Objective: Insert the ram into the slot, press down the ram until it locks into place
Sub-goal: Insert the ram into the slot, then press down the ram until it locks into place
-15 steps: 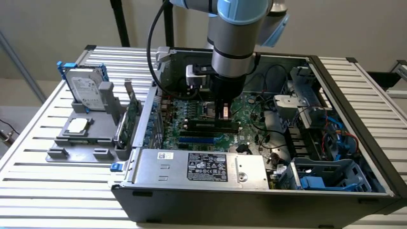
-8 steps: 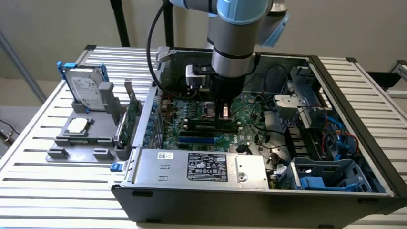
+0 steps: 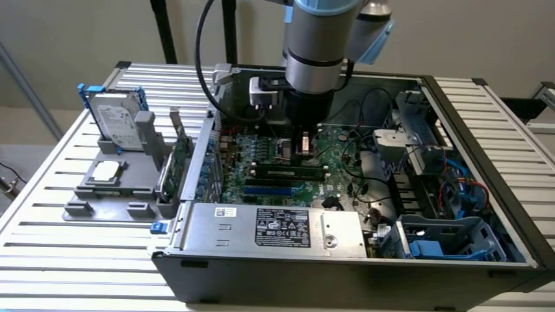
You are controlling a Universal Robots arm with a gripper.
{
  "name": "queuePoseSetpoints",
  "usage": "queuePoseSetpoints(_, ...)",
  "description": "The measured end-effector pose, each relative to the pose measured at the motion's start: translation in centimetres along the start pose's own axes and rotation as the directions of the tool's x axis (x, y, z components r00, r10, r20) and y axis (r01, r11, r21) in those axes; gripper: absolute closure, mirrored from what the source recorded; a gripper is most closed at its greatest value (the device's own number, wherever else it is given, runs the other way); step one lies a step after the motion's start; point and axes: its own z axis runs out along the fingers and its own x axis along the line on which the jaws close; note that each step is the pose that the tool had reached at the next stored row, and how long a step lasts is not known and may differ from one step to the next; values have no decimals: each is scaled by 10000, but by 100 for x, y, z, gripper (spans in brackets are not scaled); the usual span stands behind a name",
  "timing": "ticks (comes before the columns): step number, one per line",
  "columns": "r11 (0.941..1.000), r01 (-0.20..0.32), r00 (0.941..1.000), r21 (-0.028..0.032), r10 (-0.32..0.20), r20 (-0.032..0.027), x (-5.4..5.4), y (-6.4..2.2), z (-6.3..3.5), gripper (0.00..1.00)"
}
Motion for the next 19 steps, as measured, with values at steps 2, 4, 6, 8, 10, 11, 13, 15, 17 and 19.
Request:
queuePoseSetpoints(2,10000,0,10000,1,0,3,0,8,-17,87)
queuePoseSetpoints(4,10000,1,10000,1,-1,6,-1,8,-17,89)
queuePoseSetpoints(6,10000,0,10000,1,-1,5,0,8,-17,89)
queuePoseSetpoints(8,10000,0,10000,0,0,4,0,8,-17,89)
queuePoseSetpoints(10,10000,0,10000,0,0,3,0,8,-18,89)
queuePoseSetpoints(11,10000,0,10000,0,0,3,0,8,-18,89)
queuePoseSetpoints(13,10000,-1,10000,-1,1,2,-4,8,-18,89)
queuePoseSetpoints(15,10000,1,10000,0,-1,3,-8,7,-15,89)
queuePoseSetpoints(17,10000,1,10000,1,-1,3,-12,6,-5,89)
queuePoseSetpoints(19,10000,0,10000,0,0,1,-15,6,12,89)
